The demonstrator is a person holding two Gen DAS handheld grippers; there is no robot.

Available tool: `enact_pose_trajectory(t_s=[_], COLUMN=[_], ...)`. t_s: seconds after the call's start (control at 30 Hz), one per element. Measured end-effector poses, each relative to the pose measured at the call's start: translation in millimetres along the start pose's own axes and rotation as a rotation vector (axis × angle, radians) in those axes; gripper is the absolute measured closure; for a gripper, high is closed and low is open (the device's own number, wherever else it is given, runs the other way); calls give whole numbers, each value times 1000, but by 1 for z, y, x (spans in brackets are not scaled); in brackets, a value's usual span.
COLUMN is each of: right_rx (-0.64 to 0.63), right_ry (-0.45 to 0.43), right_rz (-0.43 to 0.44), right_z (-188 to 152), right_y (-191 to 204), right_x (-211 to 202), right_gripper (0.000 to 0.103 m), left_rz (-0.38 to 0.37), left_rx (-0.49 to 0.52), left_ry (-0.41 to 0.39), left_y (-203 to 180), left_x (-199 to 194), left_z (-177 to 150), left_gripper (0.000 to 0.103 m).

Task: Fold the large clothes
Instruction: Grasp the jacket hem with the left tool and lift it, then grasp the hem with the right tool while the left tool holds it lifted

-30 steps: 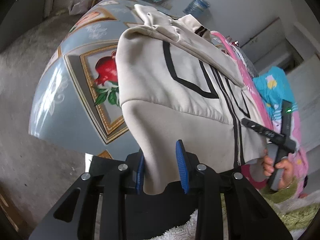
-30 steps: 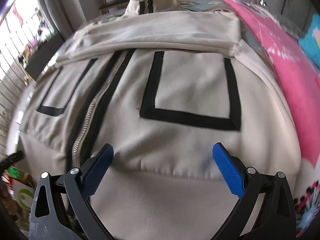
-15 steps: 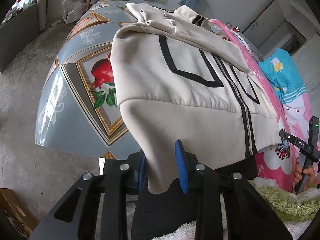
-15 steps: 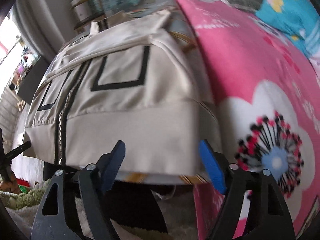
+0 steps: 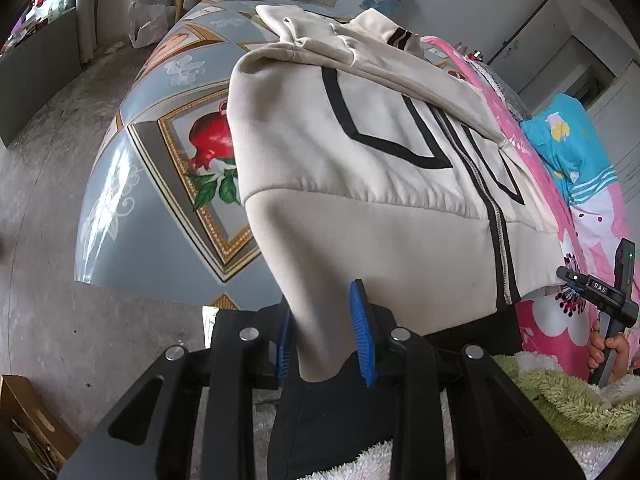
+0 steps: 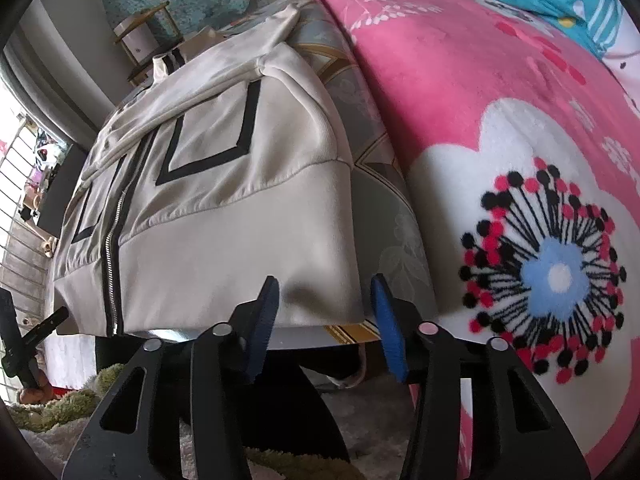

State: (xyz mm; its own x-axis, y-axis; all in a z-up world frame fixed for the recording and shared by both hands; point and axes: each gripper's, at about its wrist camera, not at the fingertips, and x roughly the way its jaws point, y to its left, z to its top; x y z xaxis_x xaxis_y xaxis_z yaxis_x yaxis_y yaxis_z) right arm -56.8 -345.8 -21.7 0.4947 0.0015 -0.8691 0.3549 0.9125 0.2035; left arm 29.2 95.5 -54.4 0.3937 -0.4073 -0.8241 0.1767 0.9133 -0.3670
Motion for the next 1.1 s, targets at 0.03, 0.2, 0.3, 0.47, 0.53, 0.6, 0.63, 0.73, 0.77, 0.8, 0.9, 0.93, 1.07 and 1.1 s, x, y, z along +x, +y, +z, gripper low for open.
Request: enact_pose_trajectory(t_s=[0.03, 0.2, 0.3, 0.47, 0.53, 0.6, 0.63, 0.73, 0.77, 0.8, 0.9, 0.93, 1.07, 1.1], right_rx=[-1, -37, -51, -41, -36, -43, -50, -67, -73, -81, -94, -91, -80, -74], right_ry=[4, 12, -8, -73, -105, -136, -156, -217, -235, -250, -284, -291, -302, -298], right_rz=[-4, -49, -52, -13, 14, 43, 51, 79, 91, 98, 107, 115, 127, 131], right_z=[-2, -7, -8, 0, 10, 23, 29, 55, 66, 76, 106, 118, 160, 170], right_y=[1, 10, 14, 18, 19, 24, 28, 42, 47, 50, 56, 56, 57, 57], right_x=[0, 0, -5, -27, -37, -44, -46, -49, -49, -47, -41, -37, -15, -7], right_gripper=[64, 84, 97, 98, 98, 98, 98, 98, 98, 98, 98, 98, 98, 98], left_rz=[2, 12, 5, -112, -158, -227, -261, -328, -340, -346, -334, -326, -270, -265], left_rx=[2, 13, 18, -29, -33, -48, -57, -84, -96, -107, -137, -147, -186, -205], left_ry=[0, -6, -10, -76, -106, -132, -149, -197, -208, -216, -230, -232, -225, -216], left_y=[0, -2, -4, -3, -6, -11, -13, -14, -14, -14, -7, -4, 10, 16], left_x=[0, -2, -6, -30, -39, -48, -51, -55, -55, -54, -48, -46, -29, -23], left_z=[-1, -4, -4, 11, 21, 36, 45, 71, 81, 89, 120, 131, 165, 171], left_gripper=[77, 78, 89, 96, 97, 97, 97, 97, 97, 97, 97, 97, 97, 97])
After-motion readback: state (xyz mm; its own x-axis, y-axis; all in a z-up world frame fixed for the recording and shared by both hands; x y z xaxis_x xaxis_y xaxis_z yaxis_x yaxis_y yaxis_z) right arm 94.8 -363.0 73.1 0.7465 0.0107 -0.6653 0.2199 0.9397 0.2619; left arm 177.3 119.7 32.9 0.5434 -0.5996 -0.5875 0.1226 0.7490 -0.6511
